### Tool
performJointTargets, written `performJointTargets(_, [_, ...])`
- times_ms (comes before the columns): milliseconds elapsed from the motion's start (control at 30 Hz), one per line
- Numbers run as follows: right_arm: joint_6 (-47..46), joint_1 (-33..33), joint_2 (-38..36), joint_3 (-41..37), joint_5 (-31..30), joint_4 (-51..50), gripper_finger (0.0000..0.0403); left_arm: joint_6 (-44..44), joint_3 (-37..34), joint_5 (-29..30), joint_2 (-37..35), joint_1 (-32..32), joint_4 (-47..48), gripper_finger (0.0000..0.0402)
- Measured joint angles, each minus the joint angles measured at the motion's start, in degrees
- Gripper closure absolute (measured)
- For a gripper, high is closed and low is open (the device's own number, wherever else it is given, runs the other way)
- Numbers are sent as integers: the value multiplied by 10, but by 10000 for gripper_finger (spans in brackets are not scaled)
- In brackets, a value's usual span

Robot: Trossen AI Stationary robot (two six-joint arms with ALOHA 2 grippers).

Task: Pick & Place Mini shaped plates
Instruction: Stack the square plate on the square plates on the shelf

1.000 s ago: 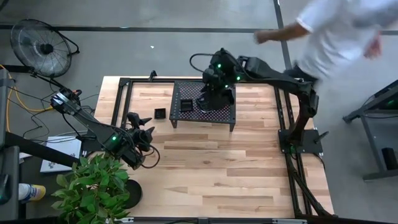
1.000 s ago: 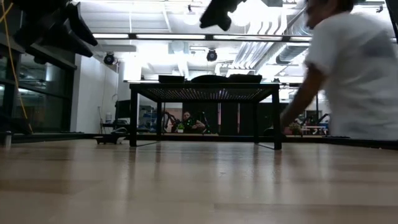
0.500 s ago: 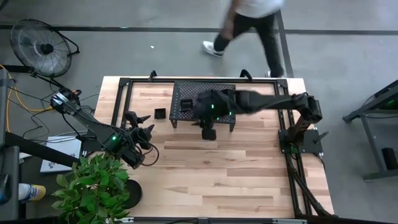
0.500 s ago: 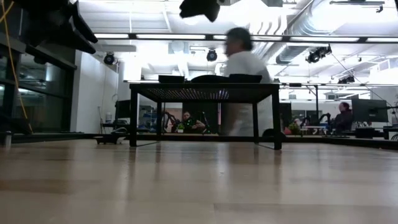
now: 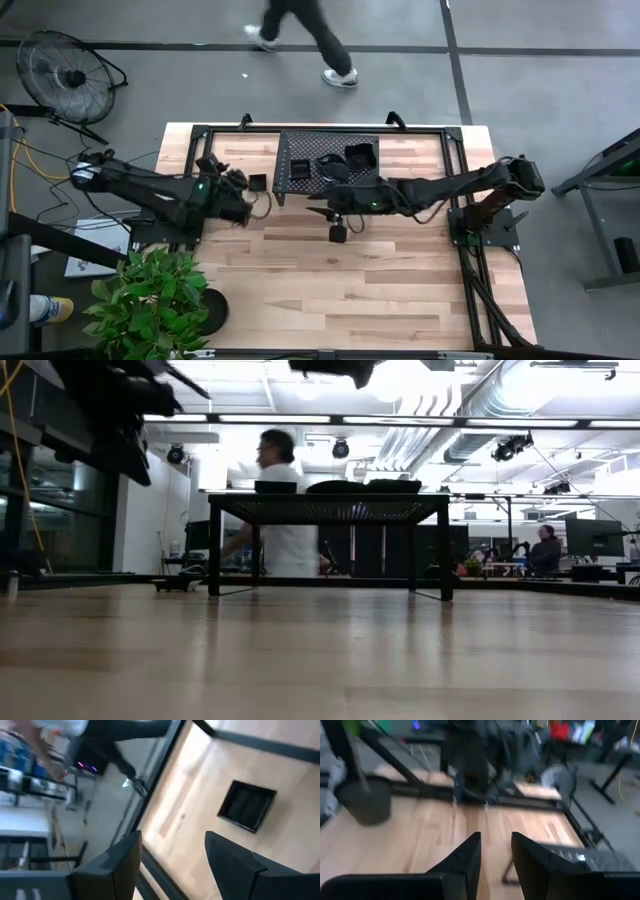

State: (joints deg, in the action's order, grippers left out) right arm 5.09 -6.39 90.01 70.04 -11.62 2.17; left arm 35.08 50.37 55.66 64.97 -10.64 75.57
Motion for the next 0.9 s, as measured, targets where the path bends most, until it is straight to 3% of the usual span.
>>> performJointTargets(133, [12, -19, -19, -49, 0, 91, 300, -160, 0, -76, 0, 80, -87, 189])
performJointTargets(267, [14, -33, -36, -84, 0, 142, 300, -348, 0, -180, 0, 161, -178, 189])
performJointTargets(400, [14, -47, -44, -115, -1, 157, 300, -472, 0, -301, 0, 241, -213, 189])
performJointTargets(533, [10, -66, -63, -144, -9, 157, 300, -533, -12, -397, 0, 306, -219, 189])
performJointTargets(633, [4, -86, -80, -166, -52, 158, 300, -561, -34, -440, 0, 345, -240, 189])
performJointTargets(767, [3, -114, -109, -193, -101, 158, 300, -614, -77, -543, 0, 386, -320, 189])
performJointTargets(900, [3, -141, -128, -208, -123, 163, 300, -623, -110, -532, 0, 400, -381, 189])
